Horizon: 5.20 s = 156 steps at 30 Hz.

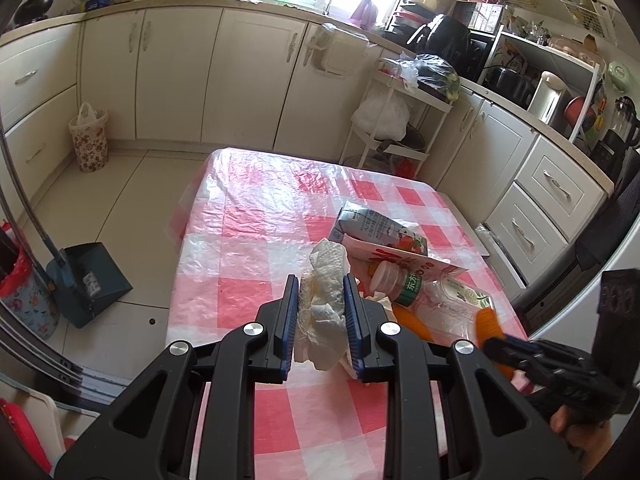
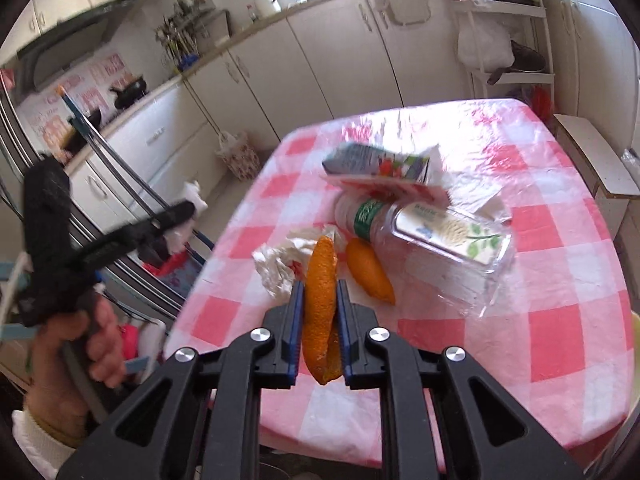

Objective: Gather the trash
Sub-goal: 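Carry both items to the yellow bucket and open both grippers over it, then move both tools back over the table toward the remaining trash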

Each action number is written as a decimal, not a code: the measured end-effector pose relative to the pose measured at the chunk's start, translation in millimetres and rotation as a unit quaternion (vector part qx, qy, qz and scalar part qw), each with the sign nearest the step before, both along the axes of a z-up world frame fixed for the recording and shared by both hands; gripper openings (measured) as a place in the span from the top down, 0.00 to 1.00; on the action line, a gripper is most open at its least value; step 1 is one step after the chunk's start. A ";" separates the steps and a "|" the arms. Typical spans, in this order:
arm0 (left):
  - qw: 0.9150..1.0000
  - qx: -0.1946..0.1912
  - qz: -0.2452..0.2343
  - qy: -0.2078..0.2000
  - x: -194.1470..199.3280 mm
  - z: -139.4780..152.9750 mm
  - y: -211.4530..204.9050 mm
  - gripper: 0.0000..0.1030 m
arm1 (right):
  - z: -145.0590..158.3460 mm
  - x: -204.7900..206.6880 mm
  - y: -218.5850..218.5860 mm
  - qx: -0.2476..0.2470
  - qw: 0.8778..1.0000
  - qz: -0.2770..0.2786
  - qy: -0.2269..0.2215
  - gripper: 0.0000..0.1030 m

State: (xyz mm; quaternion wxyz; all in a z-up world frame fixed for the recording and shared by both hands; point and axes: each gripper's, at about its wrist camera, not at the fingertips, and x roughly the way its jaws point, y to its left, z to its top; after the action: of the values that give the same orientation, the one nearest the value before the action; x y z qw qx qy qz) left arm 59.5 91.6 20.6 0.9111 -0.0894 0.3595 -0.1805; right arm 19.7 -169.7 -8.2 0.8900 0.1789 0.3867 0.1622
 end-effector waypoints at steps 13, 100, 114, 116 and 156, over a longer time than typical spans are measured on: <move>0.999 -0.009 -0.022 -0.029 -14.3 14.5 -21.6 0.79 | 36.0 -44.3 -52.9 0.039 0.997 -0.051 -0.054 0.84; 0.943 0.073 -0.316 0.074 -51.6 -46.8 -482.5 0.19 | -131.2 -185.9 -338.0 0.087 0.930 -0.351 0.065 0.52; 0.992 0.030 -0.120 -0.013 -26.4 36.7 -275.9 0.07 | -68.1 -150.6 -270.9 0.053 0.952 -0.301 0.012 0.41; 0.994 0.037 -0.099 -0.014 -22.7 37.0 -245.2 0.07 | -56.4 -145.3 -256.8 0.050 0.956 -0.288 0.004 0.41; 0.998 0.022 0.029 0.054 -3.4 1.8 -52.0 0.07 | 34.8 -71.5 -64.8 -0.020 0.990 -0.111 -0.080 0.33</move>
State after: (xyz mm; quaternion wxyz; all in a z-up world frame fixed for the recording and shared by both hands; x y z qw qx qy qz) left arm 56.1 39.7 22.5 0.8971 -0.0894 0.4093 -0.1406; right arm -51.8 -234.5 26.6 0.9339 0.1895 0.2951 0.0688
